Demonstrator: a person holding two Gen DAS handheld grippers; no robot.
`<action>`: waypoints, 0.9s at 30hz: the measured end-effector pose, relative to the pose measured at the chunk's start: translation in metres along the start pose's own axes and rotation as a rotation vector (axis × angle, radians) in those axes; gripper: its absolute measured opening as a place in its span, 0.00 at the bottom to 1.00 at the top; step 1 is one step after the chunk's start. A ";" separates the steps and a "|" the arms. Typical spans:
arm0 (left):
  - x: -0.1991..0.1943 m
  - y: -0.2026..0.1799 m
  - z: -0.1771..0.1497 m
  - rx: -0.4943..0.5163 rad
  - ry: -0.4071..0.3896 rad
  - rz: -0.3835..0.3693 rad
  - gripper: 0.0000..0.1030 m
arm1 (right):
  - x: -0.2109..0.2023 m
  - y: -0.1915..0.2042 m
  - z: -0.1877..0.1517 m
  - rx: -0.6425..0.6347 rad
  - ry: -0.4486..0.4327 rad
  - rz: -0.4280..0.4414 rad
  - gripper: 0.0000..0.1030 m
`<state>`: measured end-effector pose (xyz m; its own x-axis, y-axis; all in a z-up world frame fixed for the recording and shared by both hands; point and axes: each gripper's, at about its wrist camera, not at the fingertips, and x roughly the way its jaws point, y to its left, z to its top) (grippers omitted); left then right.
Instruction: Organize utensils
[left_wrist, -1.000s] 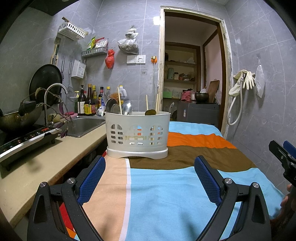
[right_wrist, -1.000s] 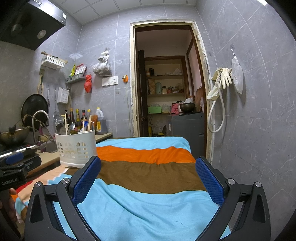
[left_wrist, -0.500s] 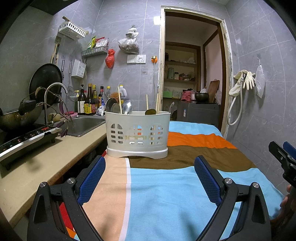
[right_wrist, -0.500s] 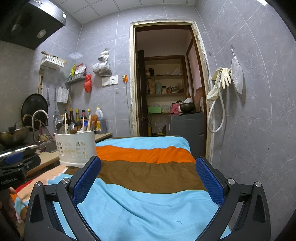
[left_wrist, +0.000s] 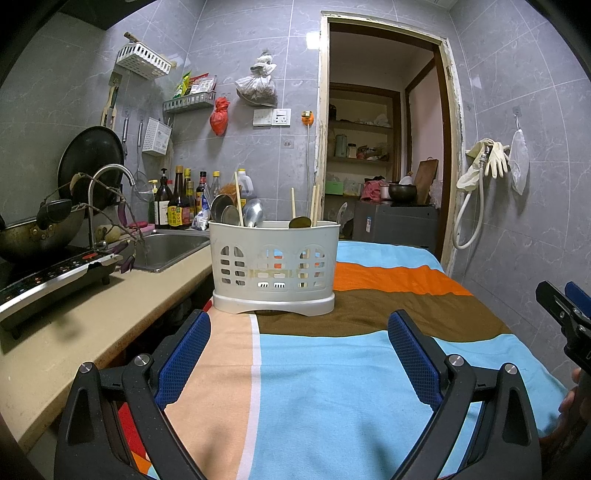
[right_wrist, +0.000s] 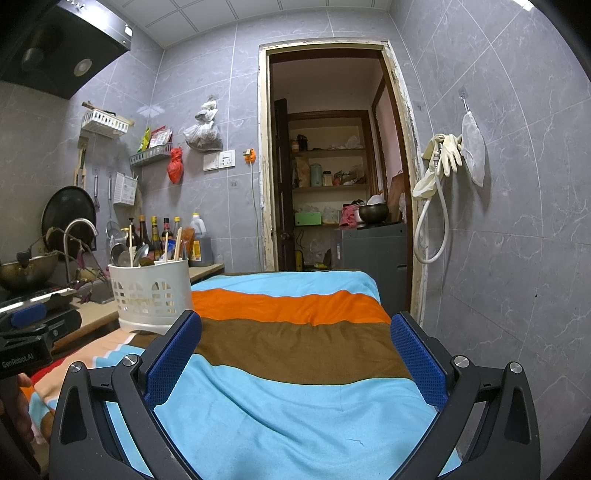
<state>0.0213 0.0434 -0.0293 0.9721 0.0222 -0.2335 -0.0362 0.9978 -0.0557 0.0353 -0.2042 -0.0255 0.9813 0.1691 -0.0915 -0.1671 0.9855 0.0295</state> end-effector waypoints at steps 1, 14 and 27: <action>0.000 0.000 0.000 0.001 0.001 0.001 0.91 | 0.000 0.000 0.000 0.000 0.000 -0.001 1.00; 0.000 0.000 0.001 0.000 0.001 -0.004 0.91 | 0.000 0.000 0.000 0.000 0.001 0.000 1.00; 0.002 0.005 -0.004 -0.023 0.033 -0.029 0.91 | 0.000 0.000 0.000 0.000 0.002 0.000 1.00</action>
<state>0.0225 0.0478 -0.0340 0.9645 -0.0095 -0.2638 -0.0136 0.9962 -0.0856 0.0352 -0.2038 -0.0259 0.9813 0.1688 -0.0930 -0.1667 0.9856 0.0295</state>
